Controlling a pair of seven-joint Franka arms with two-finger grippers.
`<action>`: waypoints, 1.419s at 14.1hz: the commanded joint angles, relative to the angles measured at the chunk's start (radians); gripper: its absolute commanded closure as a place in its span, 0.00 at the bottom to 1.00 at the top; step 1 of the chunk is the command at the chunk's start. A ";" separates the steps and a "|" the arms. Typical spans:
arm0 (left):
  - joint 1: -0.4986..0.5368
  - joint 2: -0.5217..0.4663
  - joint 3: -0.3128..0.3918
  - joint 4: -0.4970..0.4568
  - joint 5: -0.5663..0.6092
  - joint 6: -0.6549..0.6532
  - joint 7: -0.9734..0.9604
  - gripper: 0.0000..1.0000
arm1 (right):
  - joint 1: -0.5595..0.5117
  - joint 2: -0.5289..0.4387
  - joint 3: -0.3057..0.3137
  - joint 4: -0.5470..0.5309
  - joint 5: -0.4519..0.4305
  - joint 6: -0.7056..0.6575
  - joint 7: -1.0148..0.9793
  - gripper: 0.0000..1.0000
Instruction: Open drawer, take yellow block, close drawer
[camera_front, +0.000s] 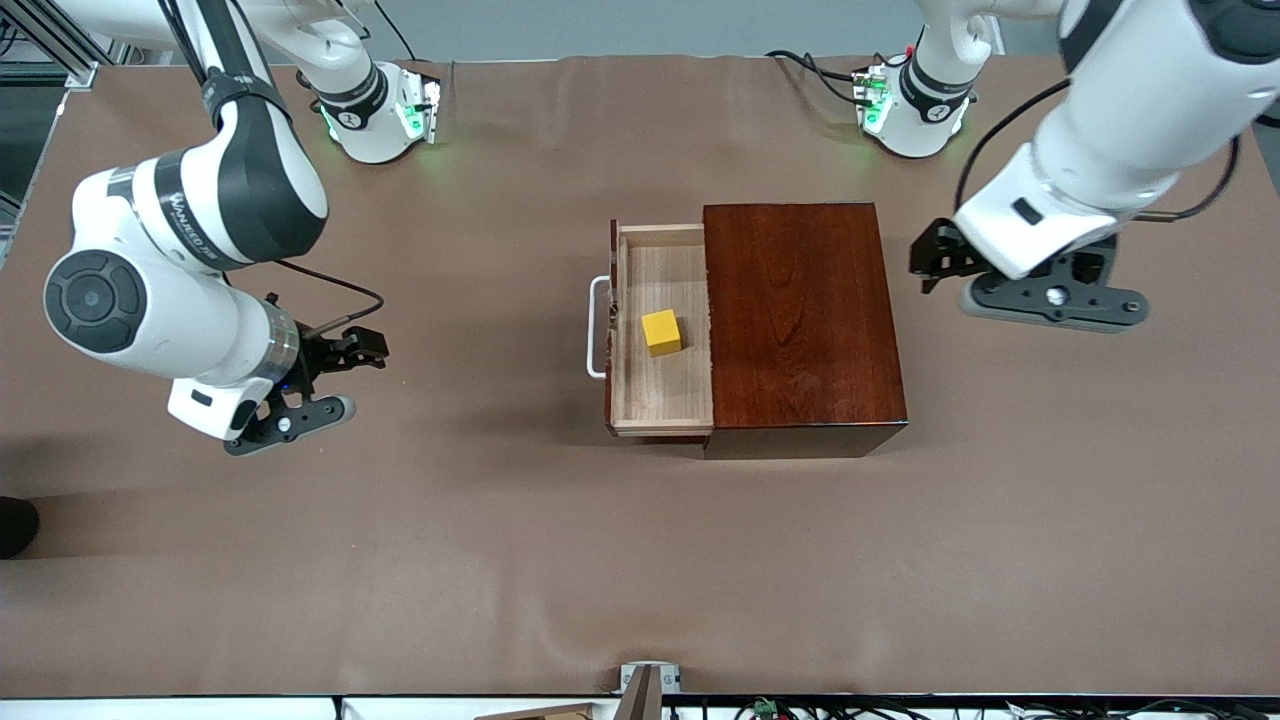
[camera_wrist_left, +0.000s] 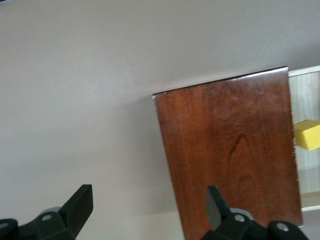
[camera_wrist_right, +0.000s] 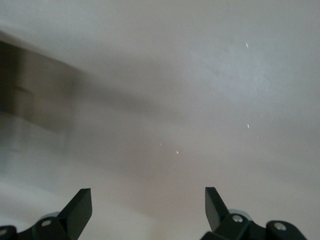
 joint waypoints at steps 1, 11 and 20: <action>0.044 -0.051 -0.002 -0.032 -0.015 -0.011 0.081 0.00 | 0.052 0.006 -0.004 0.010 0.012 0.034 -0.037 0.00; 0.070 -0.004 0.154 -0.041 -0.063 0.016 0.311 0.00 | 0.327 0.062 -0.001 0.012 0.014 0.190 -0.341 0.00; 0.068 0.001 0.149 -0.048 -0.060 0.019 0.294 0.00 | 0.480 0.200 -0.001 0.036 0.011 0.411 -0.610 0.00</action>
